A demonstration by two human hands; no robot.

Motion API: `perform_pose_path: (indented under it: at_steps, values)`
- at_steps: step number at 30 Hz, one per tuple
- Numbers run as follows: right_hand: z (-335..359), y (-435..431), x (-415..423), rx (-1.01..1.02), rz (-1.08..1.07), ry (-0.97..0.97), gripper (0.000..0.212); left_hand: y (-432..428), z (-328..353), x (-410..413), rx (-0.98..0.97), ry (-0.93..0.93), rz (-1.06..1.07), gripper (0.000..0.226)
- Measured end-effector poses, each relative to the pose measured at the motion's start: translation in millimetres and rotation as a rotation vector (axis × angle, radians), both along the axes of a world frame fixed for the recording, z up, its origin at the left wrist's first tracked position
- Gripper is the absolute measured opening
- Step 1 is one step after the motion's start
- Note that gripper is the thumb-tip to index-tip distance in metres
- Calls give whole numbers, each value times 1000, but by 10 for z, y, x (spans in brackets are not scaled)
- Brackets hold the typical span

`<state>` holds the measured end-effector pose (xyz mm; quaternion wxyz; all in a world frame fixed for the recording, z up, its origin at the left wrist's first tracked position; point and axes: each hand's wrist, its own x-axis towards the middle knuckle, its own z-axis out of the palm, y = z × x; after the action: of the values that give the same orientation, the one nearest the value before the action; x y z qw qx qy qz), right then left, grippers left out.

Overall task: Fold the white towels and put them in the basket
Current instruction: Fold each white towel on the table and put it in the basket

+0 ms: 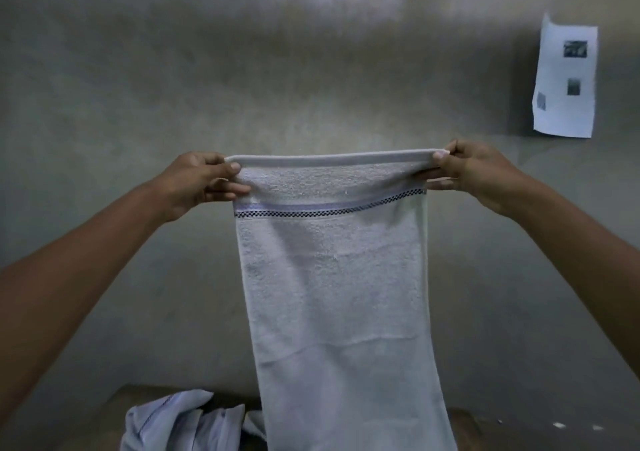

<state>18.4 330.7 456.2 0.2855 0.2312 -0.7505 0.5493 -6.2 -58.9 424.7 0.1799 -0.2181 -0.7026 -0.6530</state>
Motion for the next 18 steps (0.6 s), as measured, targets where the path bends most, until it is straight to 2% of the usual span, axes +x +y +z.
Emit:
perform_pose_path:
  at_steps: [2, 5, 7, 10, 12, 15, 18]
  values:
    - [24, 30, 12, 8, -8, 8, 17, 3, 43, 34, -25, -28, -27, 3]
    - [25, 78, 62, 96, 8, -109, 13, 2, 72, 35, -79, -26, 7, 8]
    - [-9, 107, 38, 110, -10, -120, 14, 18, 46, 14, -125, -11, 16, 6]
    - [-52, 123, -6, 44, -24, -101, 12, 75, 3, -40, -43, 79, 63, 6]
    - [-69, 123, 5, 64, -4, -170, 11, 89, -23, -60, -42, 88, 59, 8]
    - [-73, 150, 73, 153, 0, -246, 11, 54, -46, -2, -169, -37, 9, 11]
    - [-65, 193, 173, 168, 82, -309, 10, -27, -43, 52, -192, -134, -90, 13]
